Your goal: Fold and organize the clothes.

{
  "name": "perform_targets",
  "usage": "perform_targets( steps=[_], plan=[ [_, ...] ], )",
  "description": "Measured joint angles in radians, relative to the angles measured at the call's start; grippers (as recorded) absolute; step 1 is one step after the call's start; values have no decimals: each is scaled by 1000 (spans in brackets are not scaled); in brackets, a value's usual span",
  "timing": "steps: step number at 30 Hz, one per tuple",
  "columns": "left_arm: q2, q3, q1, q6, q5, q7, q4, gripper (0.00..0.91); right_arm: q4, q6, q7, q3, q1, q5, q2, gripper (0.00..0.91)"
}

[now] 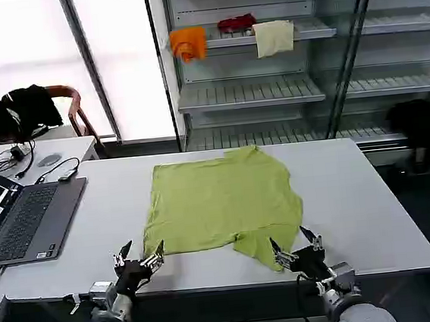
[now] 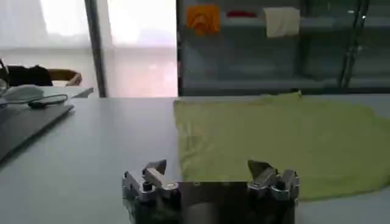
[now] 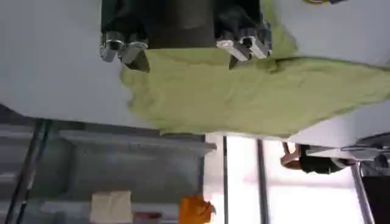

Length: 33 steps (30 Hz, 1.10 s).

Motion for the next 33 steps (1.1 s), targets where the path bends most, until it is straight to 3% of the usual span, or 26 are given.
perform_targets(
  steps=[3, 5, 7, 10, 11, 13, 14, 33],
  plan=[
    [-1, 7, 7, 1, 12, -2, 6, 907, -8, -1, -3, -5, -4, -4, 1, 907],
    [-3, 9, 8, 2, 20, -3, 10, 816, -13, -1, -4, -8, -4, -9, 3, 907],
    [-4, 10, 7, 2, 24, -3, 13, 504, -19, -1, -5, -14, -3, -13, 6, 907],
    [-3, 10, 3, 1, 28, -3, 21, 222, -28, -2, -5, -20, -1, -20, 11, 715],
    [-3, 10, 1, 1, 29, -4, 24, 151, -31, -3, -6, -22, -1, -22, 13, 443],
    [-5, 7, -4, -1, 28, -6, 31, 60, -38, -4, -8, -28, 0, -27, 14, 232],
    [-6, 6, -6, -1, 28, -6, 34, 30, -41, -3, -9, -30, 0, -30, 14, 10],
    [-1, 19, -1, -11, 25, 4, 55, 0, -33, 14, -1, -26, -6, -45, 28, 0]
  ],
)
